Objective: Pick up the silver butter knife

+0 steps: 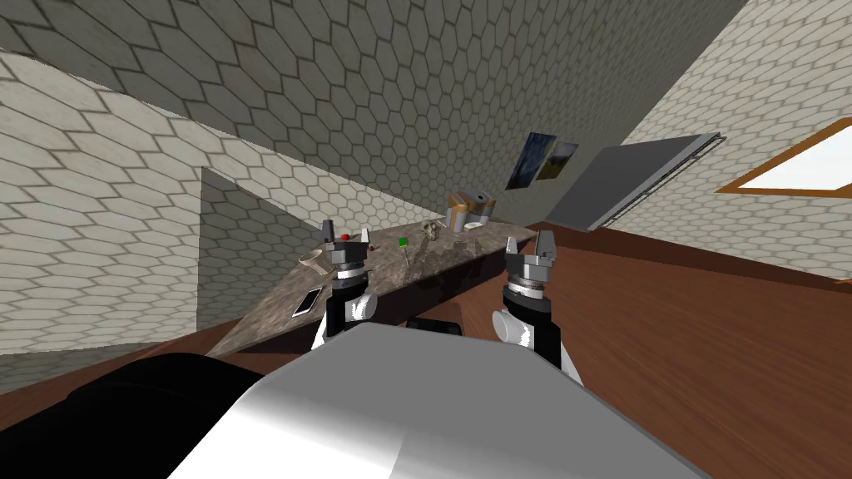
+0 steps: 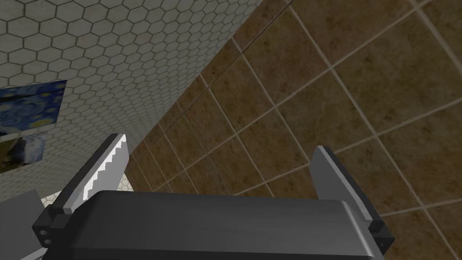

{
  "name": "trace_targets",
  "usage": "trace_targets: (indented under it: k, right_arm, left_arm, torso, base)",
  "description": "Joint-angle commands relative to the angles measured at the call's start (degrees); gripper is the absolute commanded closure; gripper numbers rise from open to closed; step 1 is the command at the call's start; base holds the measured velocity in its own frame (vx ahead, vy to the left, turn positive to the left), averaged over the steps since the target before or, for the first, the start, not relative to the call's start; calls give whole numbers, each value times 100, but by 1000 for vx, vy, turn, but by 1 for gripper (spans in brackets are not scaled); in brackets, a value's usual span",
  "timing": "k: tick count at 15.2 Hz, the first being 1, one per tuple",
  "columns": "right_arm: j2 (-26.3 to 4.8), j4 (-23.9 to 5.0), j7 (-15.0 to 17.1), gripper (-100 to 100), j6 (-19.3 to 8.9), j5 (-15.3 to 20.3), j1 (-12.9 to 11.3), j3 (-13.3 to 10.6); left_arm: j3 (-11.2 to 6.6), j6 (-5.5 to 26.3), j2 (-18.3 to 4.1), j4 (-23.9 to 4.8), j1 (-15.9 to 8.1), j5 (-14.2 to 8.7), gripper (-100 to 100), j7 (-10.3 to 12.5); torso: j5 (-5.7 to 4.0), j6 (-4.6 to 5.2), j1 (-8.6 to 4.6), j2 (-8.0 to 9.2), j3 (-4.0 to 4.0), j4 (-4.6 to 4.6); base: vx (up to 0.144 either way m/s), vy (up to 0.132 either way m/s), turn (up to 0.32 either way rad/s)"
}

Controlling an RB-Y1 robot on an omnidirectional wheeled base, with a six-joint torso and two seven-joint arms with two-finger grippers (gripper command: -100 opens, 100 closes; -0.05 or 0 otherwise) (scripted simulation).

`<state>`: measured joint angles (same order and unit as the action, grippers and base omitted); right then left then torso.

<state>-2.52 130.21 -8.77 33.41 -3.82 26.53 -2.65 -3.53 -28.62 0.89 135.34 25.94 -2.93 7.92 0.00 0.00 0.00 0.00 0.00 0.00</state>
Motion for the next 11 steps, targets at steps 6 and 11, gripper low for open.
trace_targets:
  k: [6,11]
  right_arm:
    - [0,0,0,0,0,0,-1,0]
    - [0,0,0,0,0,0,-1,-1]
  left_arm:
    - [-73,398,-760,-61,2,51,-100,-171]
    - [-169,923,-1165,-141,4,120,-100,-398]
  torso:
    - [-1,1,-4,9,5,2]
    - [-1,4,-3,4,2,1]
  base:
    - [-19,-13,-63]
    - [-10,-12,-130]
